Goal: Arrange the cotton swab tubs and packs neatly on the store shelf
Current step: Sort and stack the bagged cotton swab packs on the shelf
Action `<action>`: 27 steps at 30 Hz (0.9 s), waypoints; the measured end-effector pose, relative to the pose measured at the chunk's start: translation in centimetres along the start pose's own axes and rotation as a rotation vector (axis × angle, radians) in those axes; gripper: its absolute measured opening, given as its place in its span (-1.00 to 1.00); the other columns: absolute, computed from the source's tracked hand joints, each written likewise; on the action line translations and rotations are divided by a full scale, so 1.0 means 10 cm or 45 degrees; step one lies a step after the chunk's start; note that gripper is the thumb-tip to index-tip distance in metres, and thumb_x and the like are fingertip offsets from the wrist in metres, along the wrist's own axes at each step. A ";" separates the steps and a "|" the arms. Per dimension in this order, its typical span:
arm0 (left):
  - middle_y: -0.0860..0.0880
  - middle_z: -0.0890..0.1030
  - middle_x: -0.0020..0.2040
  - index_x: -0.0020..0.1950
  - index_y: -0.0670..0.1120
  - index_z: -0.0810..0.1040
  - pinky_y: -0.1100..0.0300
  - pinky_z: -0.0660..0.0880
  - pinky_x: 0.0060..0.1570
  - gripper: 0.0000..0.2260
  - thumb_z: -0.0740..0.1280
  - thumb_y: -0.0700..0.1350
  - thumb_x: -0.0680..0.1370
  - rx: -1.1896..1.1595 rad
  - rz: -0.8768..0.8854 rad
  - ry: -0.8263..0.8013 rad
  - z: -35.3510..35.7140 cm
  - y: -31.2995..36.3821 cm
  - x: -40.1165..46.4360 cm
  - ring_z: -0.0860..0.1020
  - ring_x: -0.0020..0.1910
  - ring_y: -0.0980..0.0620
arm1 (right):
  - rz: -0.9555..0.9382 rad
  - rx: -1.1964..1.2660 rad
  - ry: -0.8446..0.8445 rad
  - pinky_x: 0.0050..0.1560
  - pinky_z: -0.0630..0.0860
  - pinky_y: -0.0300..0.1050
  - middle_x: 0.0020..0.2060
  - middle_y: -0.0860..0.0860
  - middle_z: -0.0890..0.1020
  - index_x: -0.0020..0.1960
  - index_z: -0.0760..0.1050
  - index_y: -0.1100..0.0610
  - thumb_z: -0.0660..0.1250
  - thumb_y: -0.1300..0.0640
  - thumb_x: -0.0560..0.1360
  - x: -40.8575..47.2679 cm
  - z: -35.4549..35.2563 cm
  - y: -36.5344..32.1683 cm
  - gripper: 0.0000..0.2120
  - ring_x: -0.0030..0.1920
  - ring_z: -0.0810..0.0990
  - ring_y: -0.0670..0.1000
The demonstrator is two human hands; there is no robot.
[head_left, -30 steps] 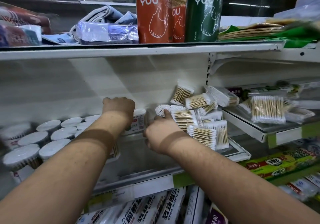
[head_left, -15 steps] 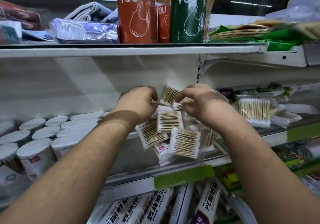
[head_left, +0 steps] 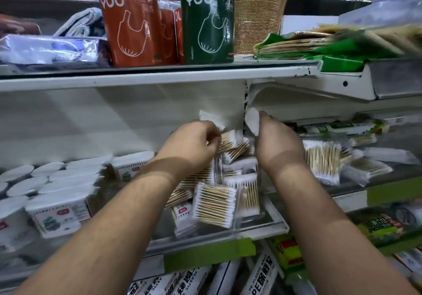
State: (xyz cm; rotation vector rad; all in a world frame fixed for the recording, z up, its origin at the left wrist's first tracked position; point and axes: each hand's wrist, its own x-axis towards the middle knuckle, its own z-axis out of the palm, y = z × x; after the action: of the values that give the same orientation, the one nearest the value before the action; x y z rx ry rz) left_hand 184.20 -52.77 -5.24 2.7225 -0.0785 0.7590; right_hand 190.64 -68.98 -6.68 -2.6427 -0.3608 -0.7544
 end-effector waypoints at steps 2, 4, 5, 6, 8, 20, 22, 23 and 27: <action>0.00 0.64 -0.09 0.00 -0.02 0.61 0.13 0.49 -0.09 -0.79 0.22 0.03 0.62 -0.053 -0.057 0.039 0.05 0.03 0.04 0.57 -0.12 0.00 | -0.019 0.067 0.022 -0.08 0.41 -0.10 0.21 0.10 0.56 0.38 0.35 0.10 0.32 0.32 0.48 -0.03 -0.06 -0.03 -0.51 0.16 0.57 0.17; -0.01 0.66 -0.15 -0.06 -0.05 0.59 0.09 0.52 -0.09 -0.66 0.15 0.14 0.63 -0.262 -0.176 0.064 0.12 0.05 0.09 0.60 -0.17 -0.02 | -0.061 0.130 0.009 0.15 0.45 -0.03 0.35 0.04 0.48 0.48 0.24 0.02 0.36 0.28 0.49 -0.08 -0.13 -0.09 -0.38 0.30 0.49 0.12; 0.00 0.67 -0.16 -0.07 -0.05 0.59 0.08 0.54 -0.09 -0.61 0.13 0.19 0.62 -0.424 -0.238 0.067 0.14 0.06 0.11 0.62 -0.17 -0.02 | -0.089 0.157 -0.006 0.26 0.41 -0.01 0.41 0.01 0.43 0.52 0.18 -0.01 0.37 0.25 0.50 -0.10 -0.16 -0.14 -0.33 0.36 0.43 0.10; 0.03 0.69 -0.17 -0.07 -0.04 0.60 0.09 0.53 -0.12 -0.58 0.13 0.24 0.60 -0.584 -0.304 0.066 0.17 0.07 0.13 0.63 -0.19 0.01 | -0.128 0.188 -0.030 0.33 0.36 0.00 0.45 -0.02 0.38 0.54 0.13 -0.04 0.37 0.23 0.51 -0.12 -0.18 -0.18 -0.30 0.40 0.38 0.08; 0.04 0.69 -0.23 -0.08 -0.06 0.61 0.20 0.47 -0.26 -0.55 0.18 0.29 0.56 -0.814 -0.428 0.086 0.20 0.10 0.17 0.63 -0.26 0.07 | -0.236 0.242 -0.073 0.38 0.26 0.00 0.49 -0.06 0.30 0.55 0.08 -0.07 0.31 0.16 0.55 -0.17 -0.18 -0.26 -0.33 0.44 0.29 0.05; -0.05 0.67 -0.23 -0.01 -0.14 0.59 0.16 0.59 -0.37 -0.91 0.39 -0.15 0.54 -1.276 -0.726 0.342 -0.10 0.05 -0.09 0.63 -0.33 0.04 | -0.450 0.604 -0.189 0.43 0.11 -0.07 0.46 -0.17 0.25 0.54 -0.04 -0.24 0.27 0.07 0.54 -0.35 -0.11 -0.48 -0.28 0.48 0.06 -0.09; -0.07 0.68 -0.15 -0.03 -0.10 0.60 0.12 0.61 -0.27 -0.94 0.40 -0.14 0.53 -1.154 -0.780 0.383 -0.22 -0.06 -0.17 0.64 -0.24 0.00 | -0.471 0.609 -0.141 0.40 0.16 -0.07 0.43 -0.18 0.28 0.49 0.15 -0.25 0.24 0.06 0.56 -0.34 -0.11 -0.51 -0.44 0.45 0.11 -0.08; -0.07 0.70 -0.12 -0.01 -0.08 0.61 0.11 0.59 -0.23 -0.92 0.41 -0.12 0.52 -1.084 -0.805 0.402 -0.29 -0.14 -0.22 0.64 -0.20 -0.02 | -0.476 0.611 -0.128 0.38 0.18 -0.06 0.41 -0.18 0.31 0.44 0.24 -0.24 0.23 0.04 0.56 -0.33 -0.11 -0.51 -0.51 0.43 0.13 -0.07; 0.03 0.72 -0.11 0.06 0.06 0.65 0.07 0.54 -0.15 -0.80 0.46 0.04 0.47 -0.636 -0.836 0.366 -0.56 -0.52 -0.42 0.64 -0.16 -0.01 | -0.497 0.597 -0.095 0.31 0.23 -0.05 0.28 -0.12 0.46 0.25 0.48 -0.14 0.23 0.04 0.55 -0.27 -0.03 -0.57 -0.70 0.38 0.23 0.01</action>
State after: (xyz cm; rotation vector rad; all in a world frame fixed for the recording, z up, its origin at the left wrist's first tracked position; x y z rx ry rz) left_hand 178.51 -46.21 -4.38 1.9589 0.5791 0.7781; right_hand 186.35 -64.38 -6.40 -2.1808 -0.9662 -0.5901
